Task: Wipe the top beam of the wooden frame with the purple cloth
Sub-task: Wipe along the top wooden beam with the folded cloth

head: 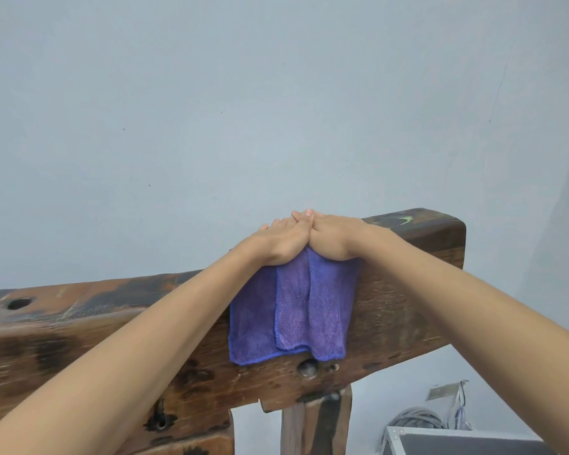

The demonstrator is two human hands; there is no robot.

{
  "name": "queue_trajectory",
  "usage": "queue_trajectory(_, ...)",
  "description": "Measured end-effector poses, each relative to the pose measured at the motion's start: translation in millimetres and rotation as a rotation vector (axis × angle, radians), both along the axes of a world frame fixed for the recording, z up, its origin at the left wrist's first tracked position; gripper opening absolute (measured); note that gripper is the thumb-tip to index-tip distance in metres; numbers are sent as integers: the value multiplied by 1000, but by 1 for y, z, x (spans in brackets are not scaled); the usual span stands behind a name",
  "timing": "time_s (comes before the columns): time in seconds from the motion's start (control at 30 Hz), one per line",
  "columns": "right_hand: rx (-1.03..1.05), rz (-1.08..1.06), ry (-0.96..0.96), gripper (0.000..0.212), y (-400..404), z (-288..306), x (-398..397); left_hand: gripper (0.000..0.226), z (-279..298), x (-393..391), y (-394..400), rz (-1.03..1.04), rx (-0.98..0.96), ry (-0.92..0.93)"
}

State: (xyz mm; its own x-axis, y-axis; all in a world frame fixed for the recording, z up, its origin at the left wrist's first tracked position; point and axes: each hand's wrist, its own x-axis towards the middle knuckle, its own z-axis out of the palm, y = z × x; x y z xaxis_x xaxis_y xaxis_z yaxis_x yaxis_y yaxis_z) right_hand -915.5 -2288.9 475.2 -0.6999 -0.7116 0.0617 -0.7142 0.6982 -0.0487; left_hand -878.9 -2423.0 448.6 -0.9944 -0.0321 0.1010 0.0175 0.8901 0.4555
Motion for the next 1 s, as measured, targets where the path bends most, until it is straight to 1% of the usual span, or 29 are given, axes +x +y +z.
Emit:
queue_trajectory(0.13,21,-50,17,55,9,3,-12,69,2,-10,11,0,21,11)
queue_trajectory(0.27,68,8,38,55,23,7,-22,65,6,-22,29,13,17,17)
queue_trajectory(0.4,239,-40,172,57,43,8,-37,66,11,-36,48,18,-39,21)
queue_trajectory(0.53,267,-61,227,57,65,13,-49,67,16,-48,69,-5,-74,-1)
queue_trajectory(0.63,274,-112,244,59,80,16,-58,69,20,-58,84,-32,-35,-26)
queue_trajectory(0.73,263,-167,264,59,104,20,-66,71,23,-74,106,-87,49,-30)
queue_trajectory(0.8,241,-205,270,60,122,22,-70,73,24,-86,124,-129,71,-18)
queue_trajectory(0.9,127,-237,264,61,144,21,-72,75,28,-98,143,-213,90,17)
queue_trajectory(1.0,43,-228,268,61,161,14,-65,80,34,-103,156,-347,176,-1)
